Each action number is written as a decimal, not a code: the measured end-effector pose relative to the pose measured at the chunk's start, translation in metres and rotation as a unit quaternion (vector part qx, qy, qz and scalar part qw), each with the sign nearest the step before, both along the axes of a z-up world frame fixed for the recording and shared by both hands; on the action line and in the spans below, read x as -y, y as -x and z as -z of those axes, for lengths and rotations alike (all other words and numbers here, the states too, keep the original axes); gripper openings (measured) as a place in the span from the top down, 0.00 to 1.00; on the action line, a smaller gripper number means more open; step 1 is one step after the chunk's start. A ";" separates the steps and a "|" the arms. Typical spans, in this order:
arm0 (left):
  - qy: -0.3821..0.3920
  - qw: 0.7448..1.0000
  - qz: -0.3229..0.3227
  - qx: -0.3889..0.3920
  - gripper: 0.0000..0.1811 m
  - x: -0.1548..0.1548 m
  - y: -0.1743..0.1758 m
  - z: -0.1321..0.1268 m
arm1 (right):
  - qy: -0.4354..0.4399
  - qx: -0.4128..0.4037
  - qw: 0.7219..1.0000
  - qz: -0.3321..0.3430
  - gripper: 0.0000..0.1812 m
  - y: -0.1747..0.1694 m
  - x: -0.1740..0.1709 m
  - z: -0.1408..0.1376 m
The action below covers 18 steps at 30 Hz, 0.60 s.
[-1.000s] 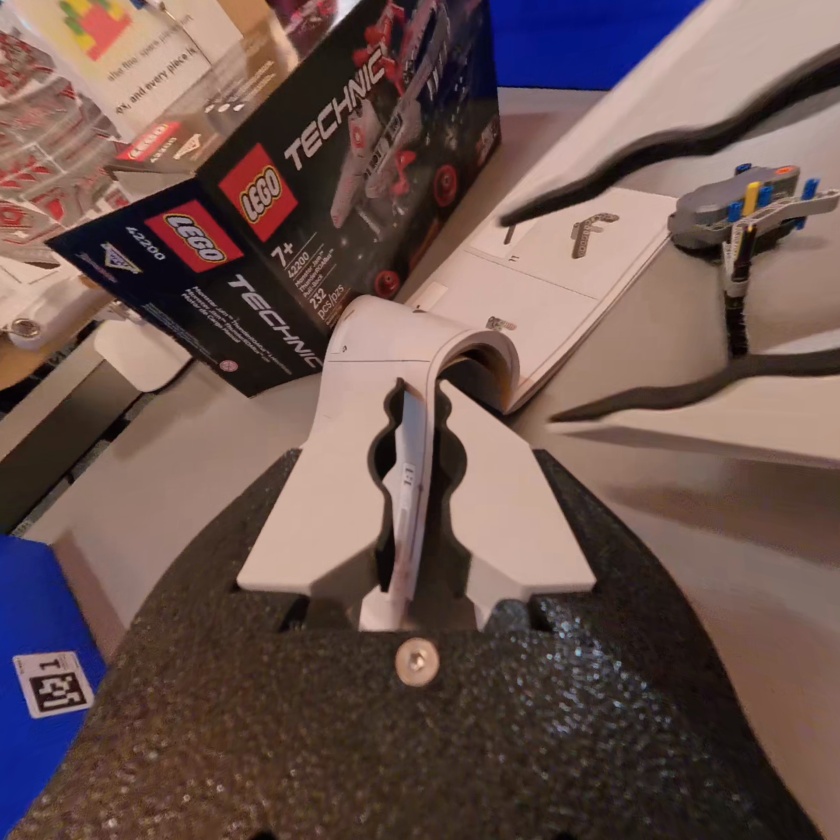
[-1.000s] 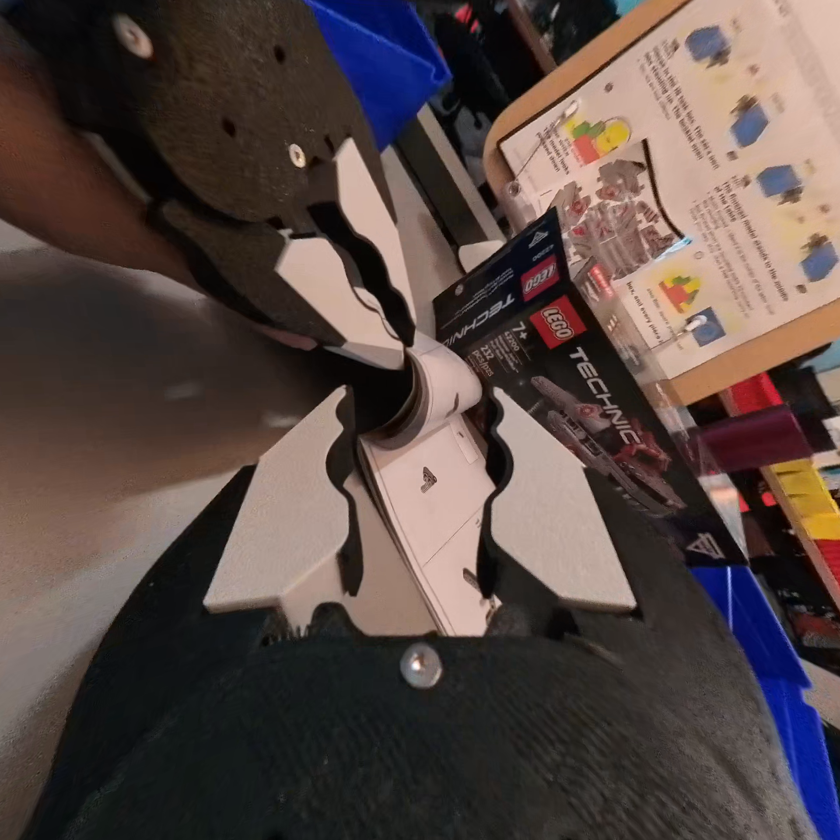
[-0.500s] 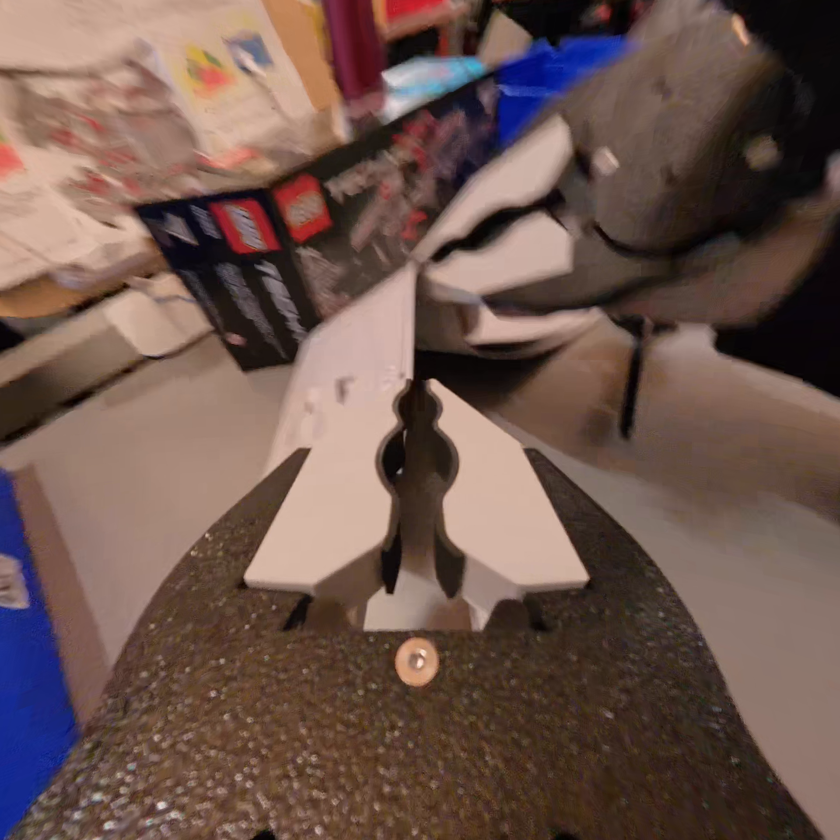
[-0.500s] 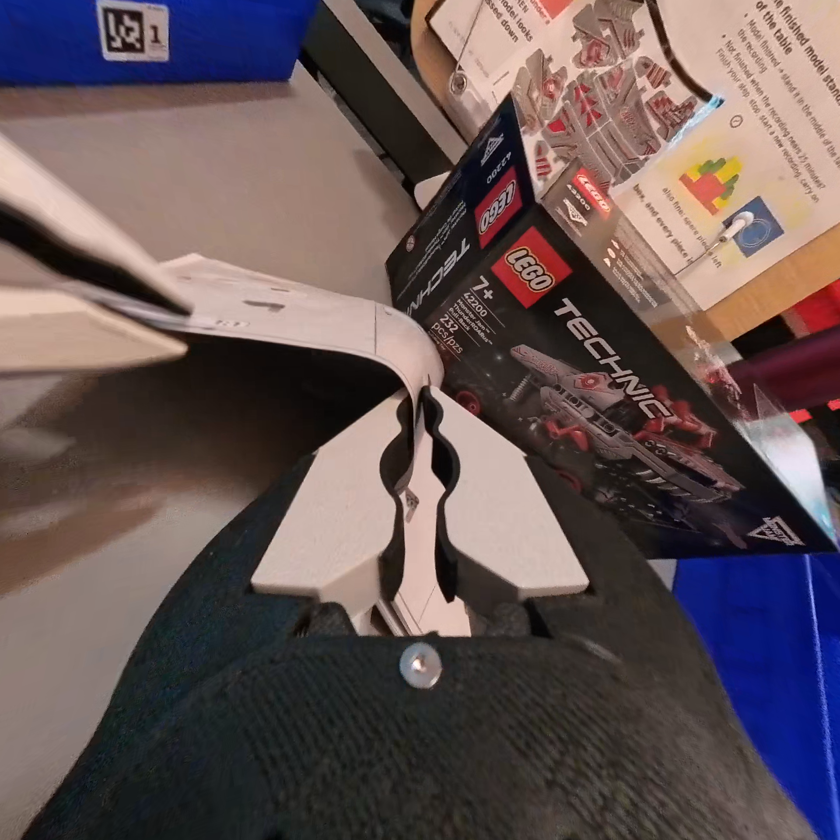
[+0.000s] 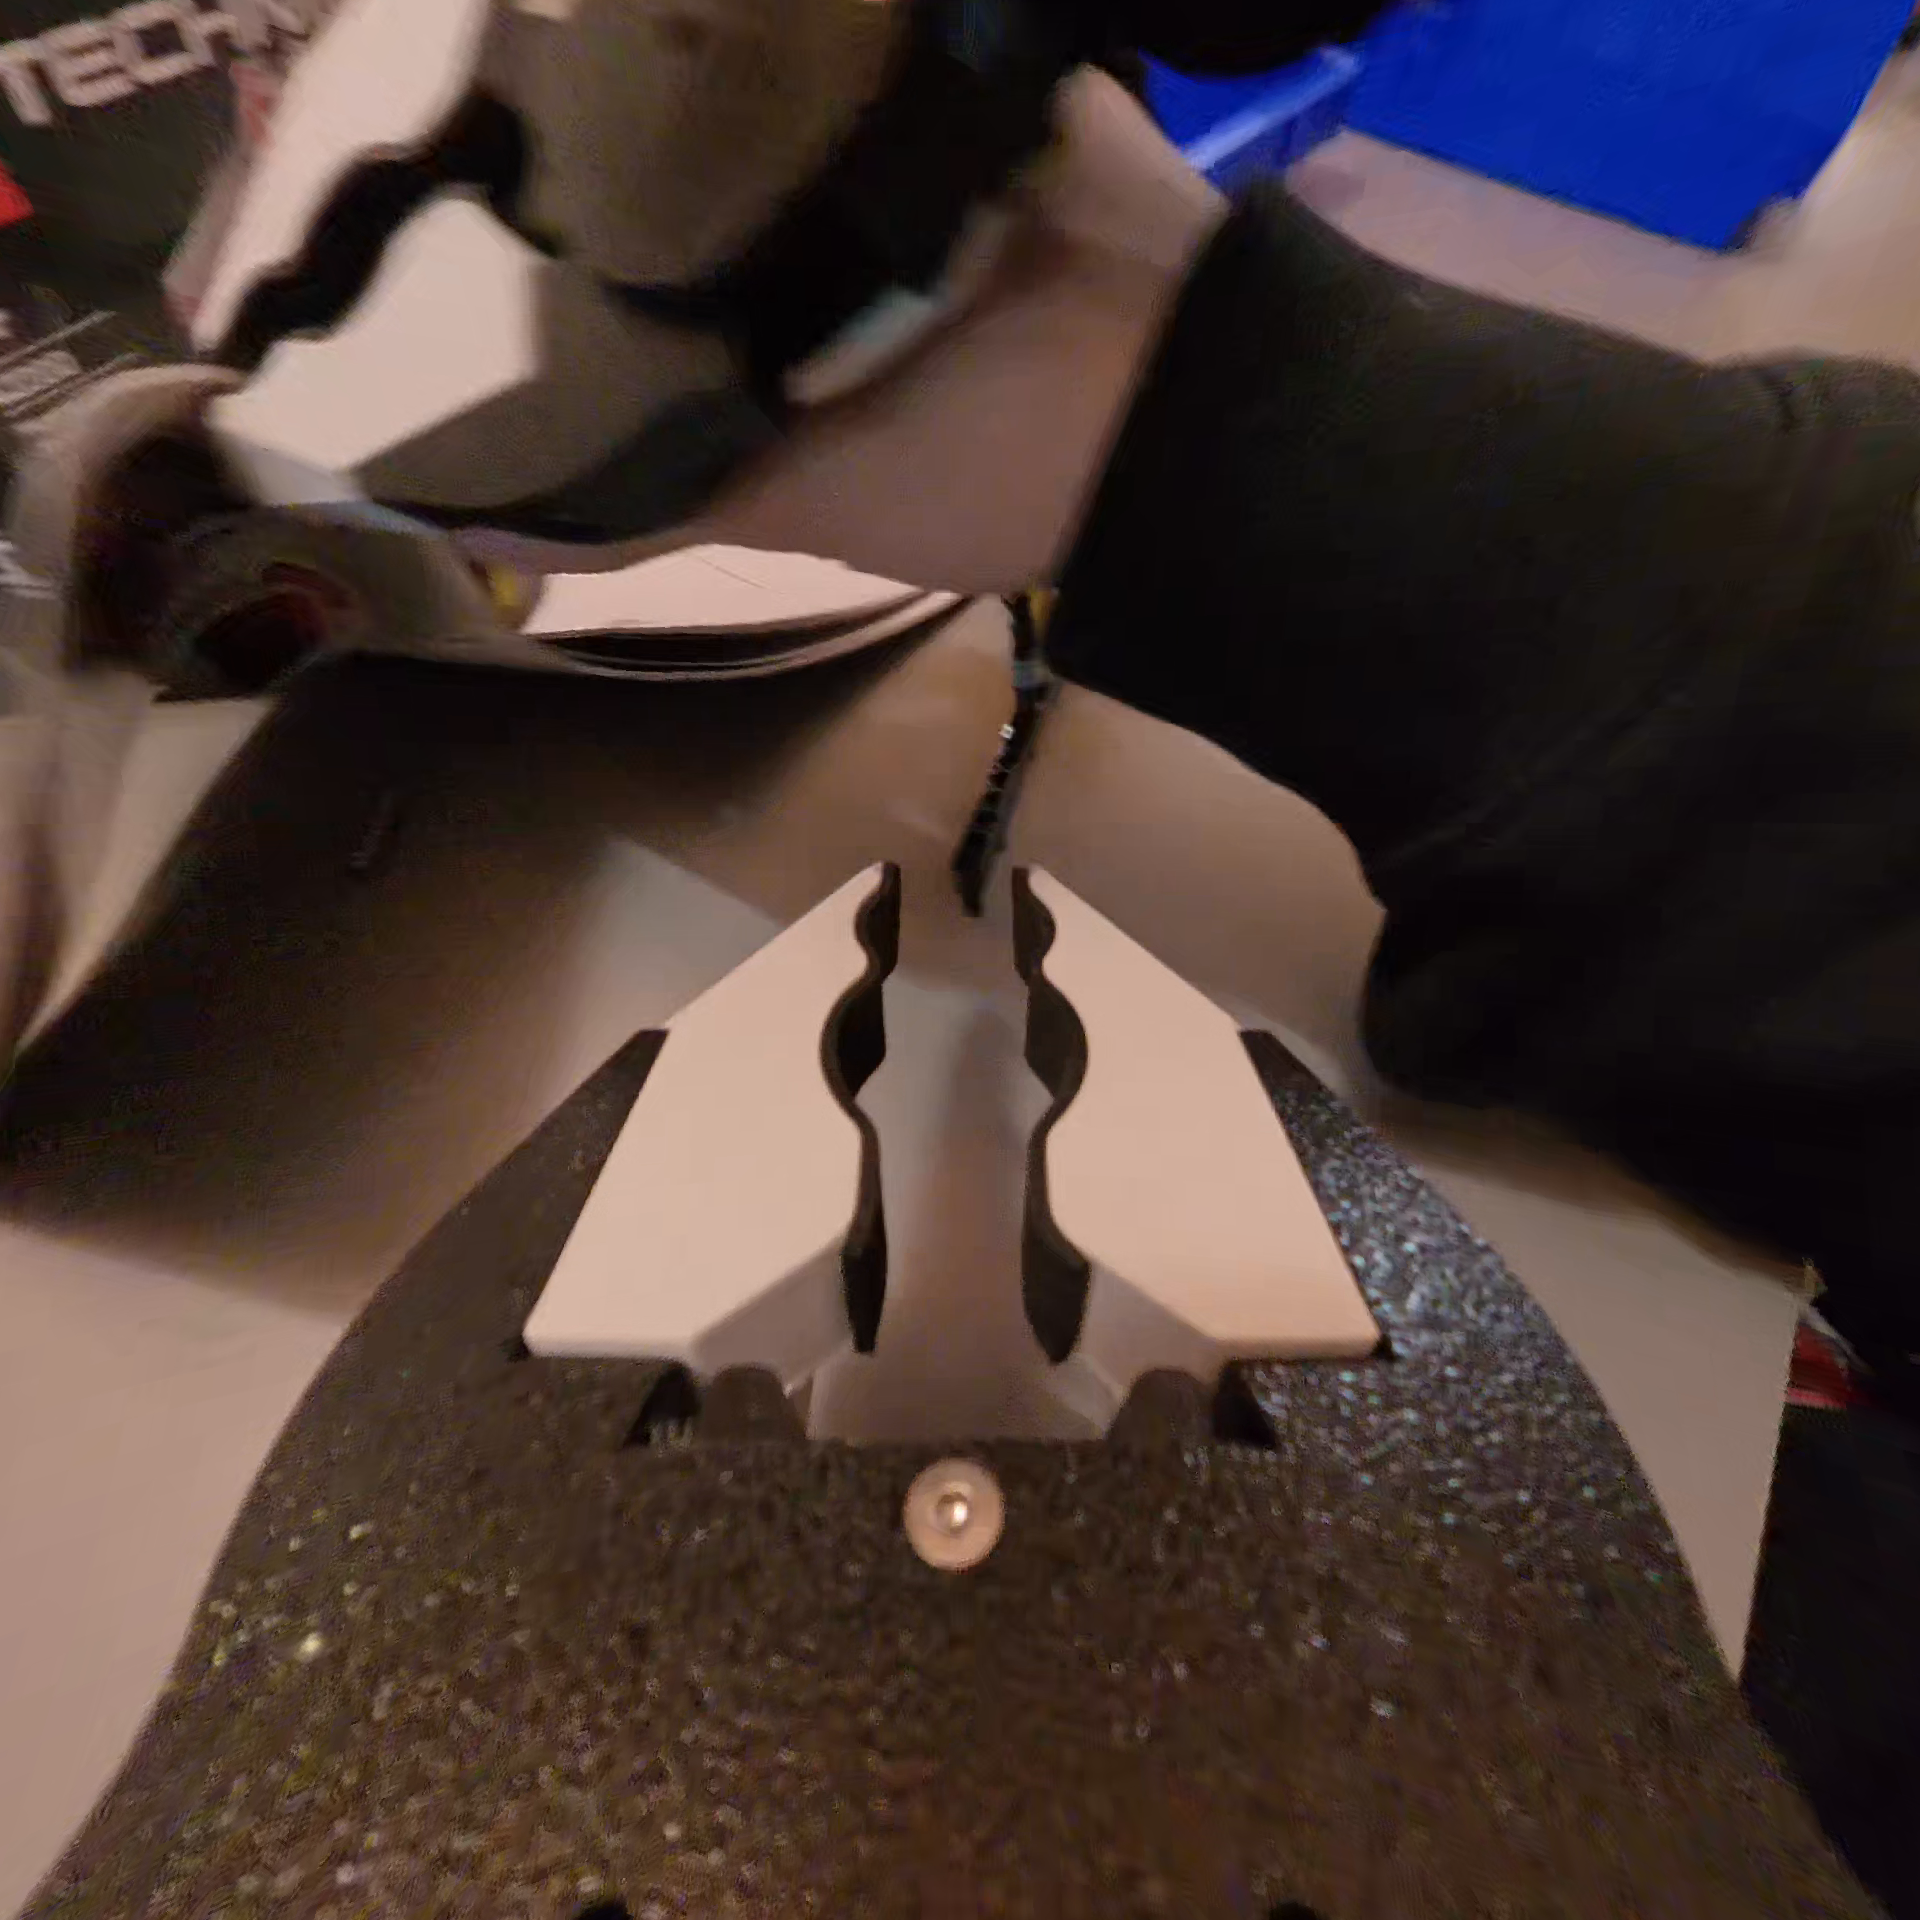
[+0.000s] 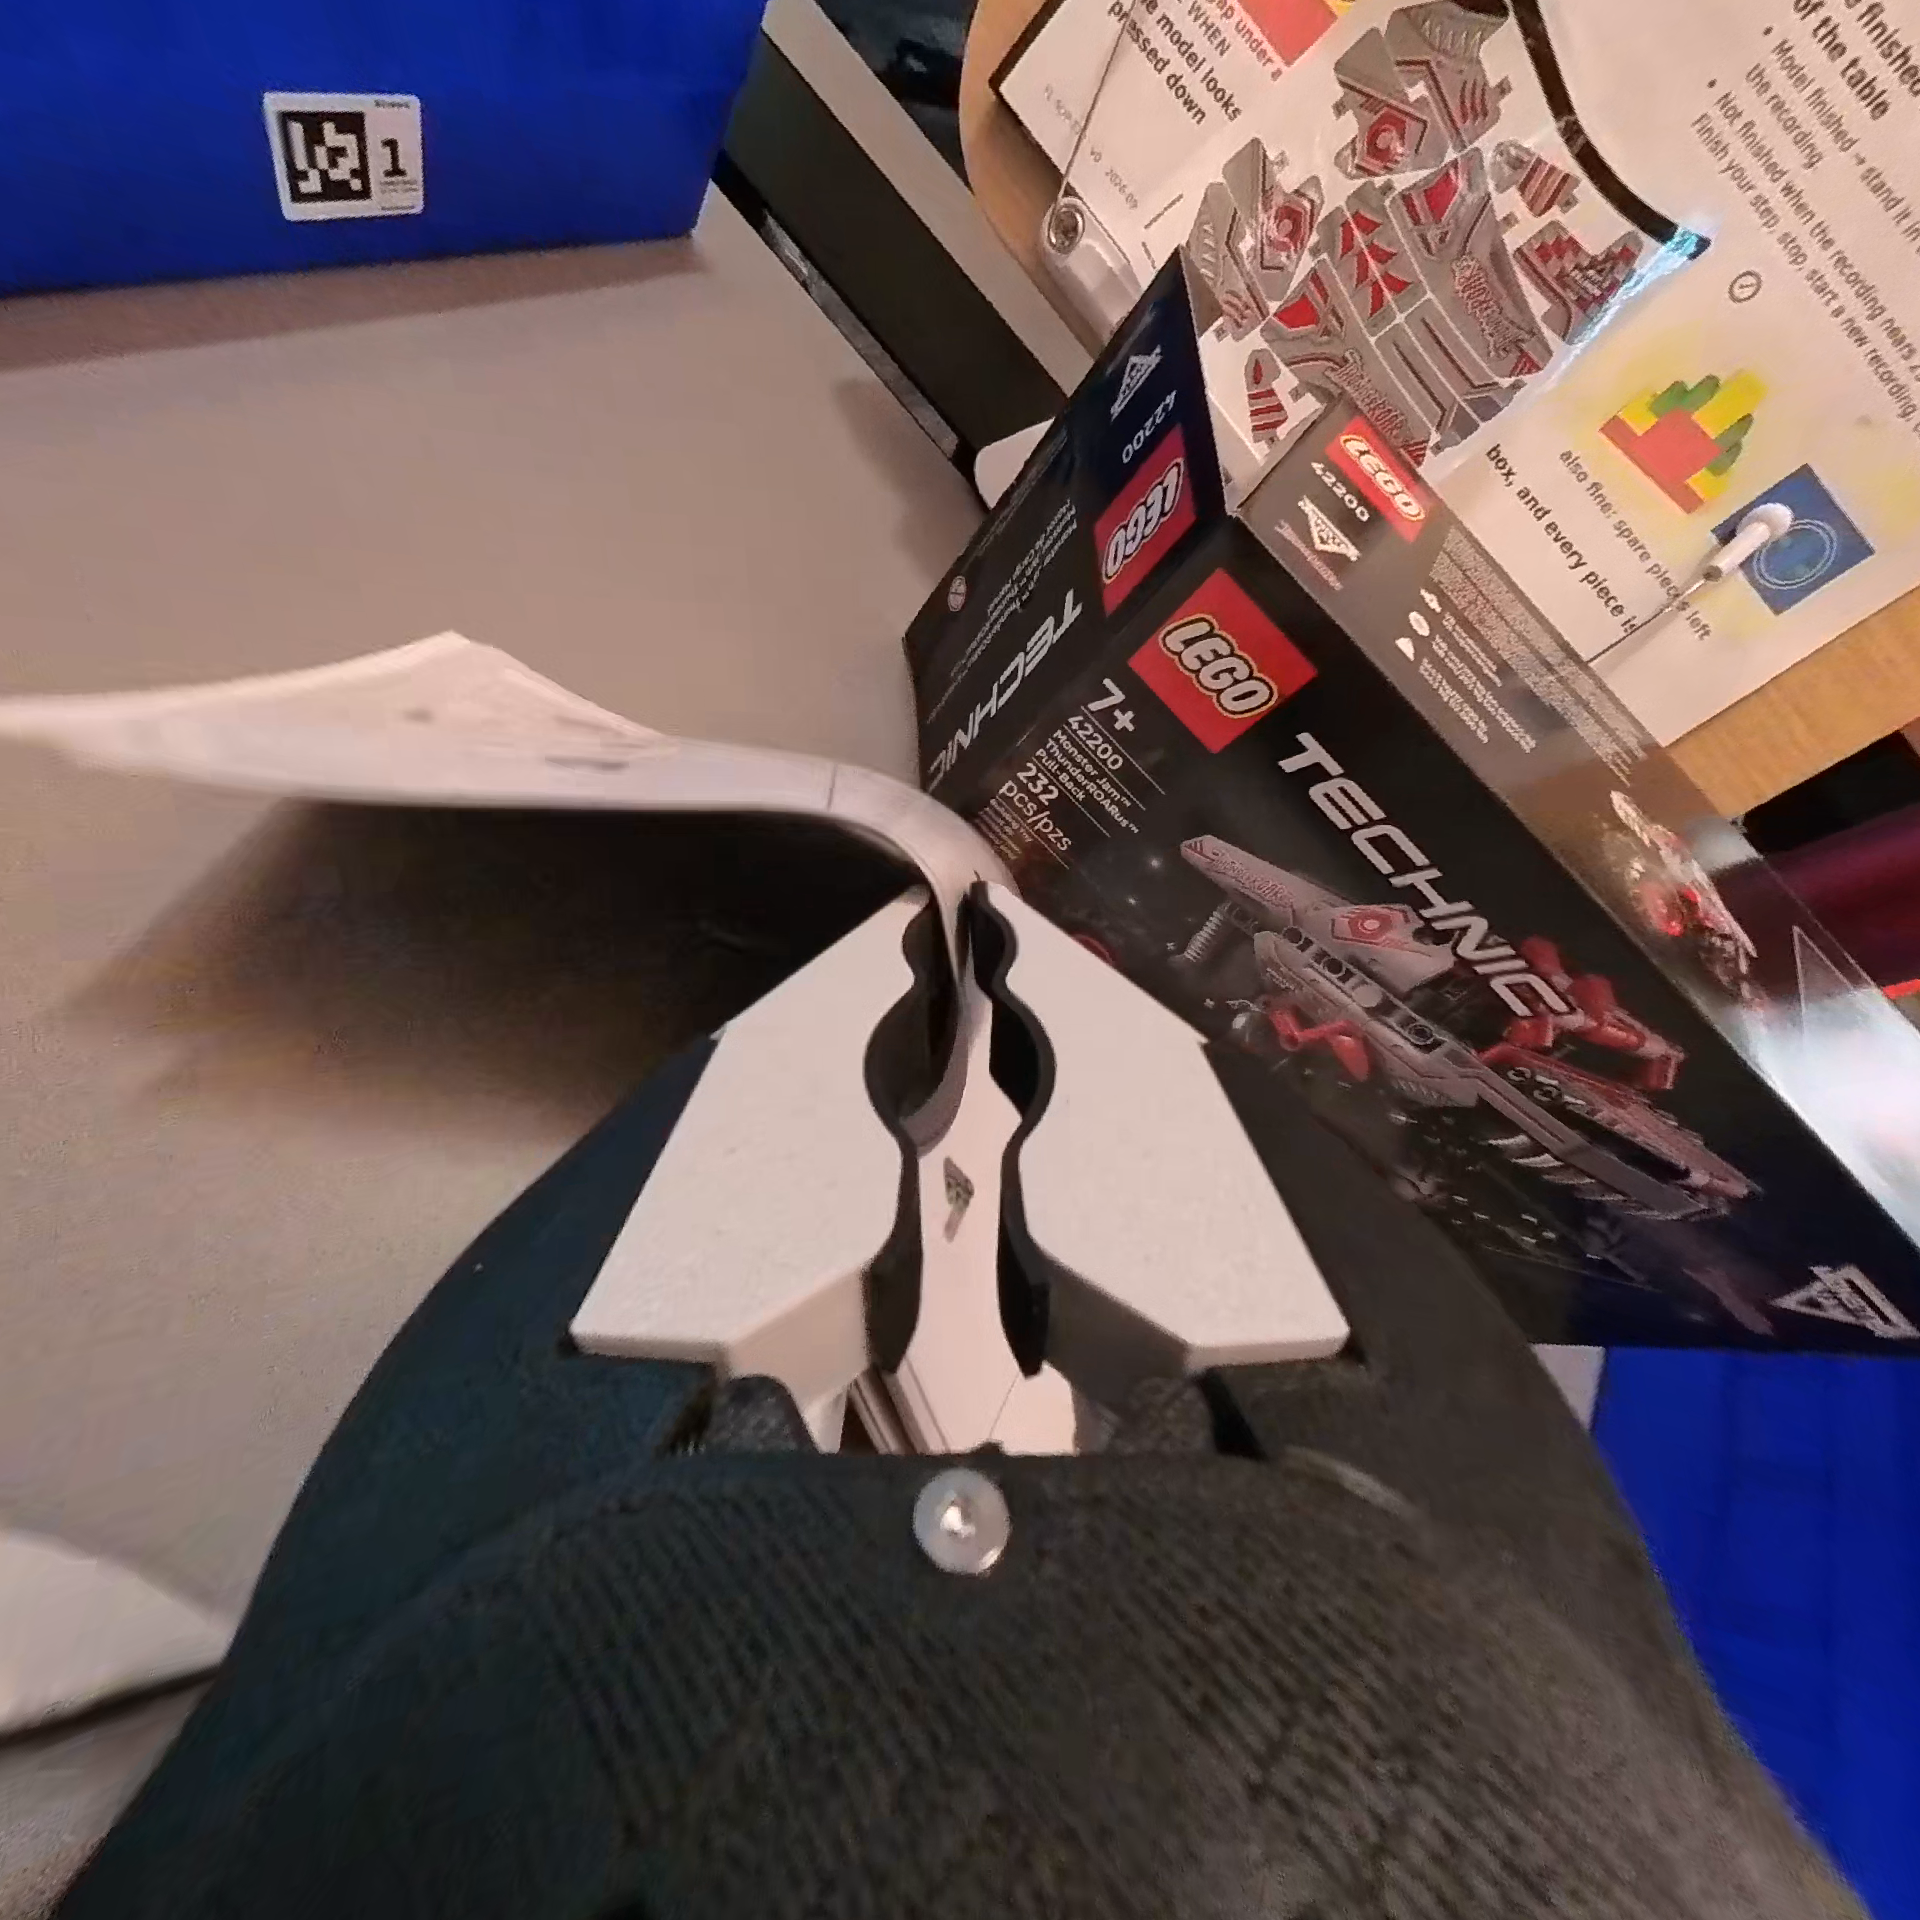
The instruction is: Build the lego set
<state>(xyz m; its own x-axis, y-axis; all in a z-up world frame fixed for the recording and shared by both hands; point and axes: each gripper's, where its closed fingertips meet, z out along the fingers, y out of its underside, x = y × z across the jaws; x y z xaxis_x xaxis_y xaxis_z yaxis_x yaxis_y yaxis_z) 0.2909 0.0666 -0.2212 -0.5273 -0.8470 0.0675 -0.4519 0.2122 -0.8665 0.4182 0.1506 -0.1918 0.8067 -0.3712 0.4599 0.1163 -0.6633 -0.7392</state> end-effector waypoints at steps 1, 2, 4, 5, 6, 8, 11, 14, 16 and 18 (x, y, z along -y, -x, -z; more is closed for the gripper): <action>-0.014 1.000 0.010 0.000 0.89 0.007 0.004 0.003 | -0.002 -0.011 1.000 -0.005 0.99 0.002 -0.002 0.002; -0.030 1.000 0.008 0.000 0.88 0.006 0.001 0.007 | 0.000 -0.021 1.000 -0.013 0.98 0.004 -0.004 0.004; -0.060 0.998 -0.037 -0.005 0.87 -0.018 -0.021 0.015 | 0.011 -0.023 0.999 -0.019 0.97 0.007 -0.004 0.008; -0.059 0.996 -0.060 -0.007 0.87 -0.034 -0.035 0.016 | 0.016 -0.020 1.000 -0.019 0.97 0.007 -0.001 0.009; -0.056 0.995 -0.081 -0.008 0.88 -0.049 -0.050 0.018 | 0.016 -0.021 0.999 -0.018 0.97 0.007 0.001 0.011; -0.066 0.992 -0.103 -0.014 0.87 -0.076 -0.075 0.024 | 0.003 -0.036 0.999 -0.017 0.96 0.006 0.003 0.012; -0.086 0.990 -0.109 -0.013 0.86 -0.094 -0.099 0.029 | 0.013 -0.035 0.999 -0.016 0.95 0.005 0.005 0.015; -0.118 0.986 -0.114 -0.008 0.85 -0.103 -0.113 0.034 | 0.027 -0.023 0.999 -0.007 0.94 0.002 0.004 0.017; -0.121 0.986 -0.113 -0.024 0.85 -0.105 -0.117 0.044 | 0.034 -0.021 0.999 -0.006 0.94 0.001 0.005 0.020; -0.111 0.987 -0.105 -0.041 0.87 -0.105 -0.117 0.053 | 0.031 -0.029 0.999 -0.007 0.93 0.002 0.004 0.022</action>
